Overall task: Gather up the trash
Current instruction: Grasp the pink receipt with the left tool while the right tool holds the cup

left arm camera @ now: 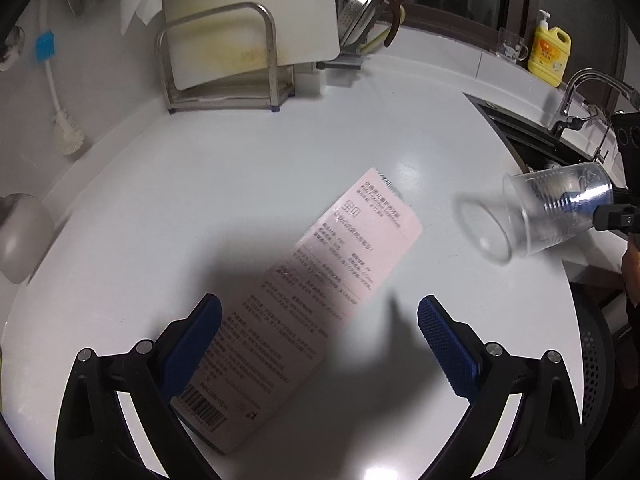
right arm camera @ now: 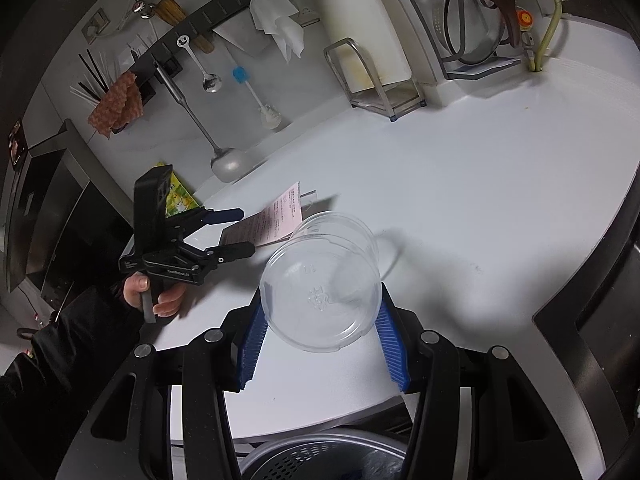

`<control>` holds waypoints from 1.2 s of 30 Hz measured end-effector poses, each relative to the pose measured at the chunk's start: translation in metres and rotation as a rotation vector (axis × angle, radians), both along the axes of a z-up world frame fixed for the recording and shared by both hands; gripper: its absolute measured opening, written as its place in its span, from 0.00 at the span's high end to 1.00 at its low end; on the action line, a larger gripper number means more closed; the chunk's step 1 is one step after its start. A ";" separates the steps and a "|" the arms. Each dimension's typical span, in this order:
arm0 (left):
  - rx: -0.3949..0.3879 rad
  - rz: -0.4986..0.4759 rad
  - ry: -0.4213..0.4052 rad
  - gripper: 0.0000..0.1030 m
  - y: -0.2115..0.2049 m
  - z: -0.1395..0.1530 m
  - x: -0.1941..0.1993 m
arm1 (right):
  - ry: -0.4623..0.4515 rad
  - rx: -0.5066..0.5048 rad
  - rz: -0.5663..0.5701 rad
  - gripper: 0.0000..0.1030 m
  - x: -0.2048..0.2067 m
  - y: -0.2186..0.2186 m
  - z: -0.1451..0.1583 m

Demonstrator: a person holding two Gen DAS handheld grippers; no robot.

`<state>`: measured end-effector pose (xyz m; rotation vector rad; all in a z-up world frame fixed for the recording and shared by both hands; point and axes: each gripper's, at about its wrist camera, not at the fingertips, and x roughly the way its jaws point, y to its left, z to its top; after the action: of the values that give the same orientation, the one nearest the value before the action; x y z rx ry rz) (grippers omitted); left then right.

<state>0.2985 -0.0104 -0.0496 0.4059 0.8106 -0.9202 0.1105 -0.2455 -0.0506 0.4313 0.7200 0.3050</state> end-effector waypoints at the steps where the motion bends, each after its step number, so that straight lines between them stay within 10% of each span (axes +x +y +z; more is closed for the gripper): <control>1: 0.004 -0.008 0.003 0.06 -0.001 -0.001 0.002 | 0.000 0.000 0.000 0.52 0.000 0.000 0.000; 15: 0.105 -0.042 0.032 0.08 -0.015 -0.016 0.012 | 0.000 -0.002 0.016 0.52 0.003 0.003 0.000; 29: 0.008 0.088 0.014 0.78 -0.007 0.000 -0.028 | 0.007 -0.006 0.010 0.52 0.003 0.010 -0.005; 36: -0.002 0.190 -0.019 0.84 -0.007 0.006 -0.044 | 0.009 -0.001 -0.001 0.52 -0.003 0.010 -0.007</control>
<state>0.2541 -0.0172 -0.0432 0.3296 0.8165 -0.7395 0.1073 -0.2353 -0.0571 0.4329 0.7288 0.3015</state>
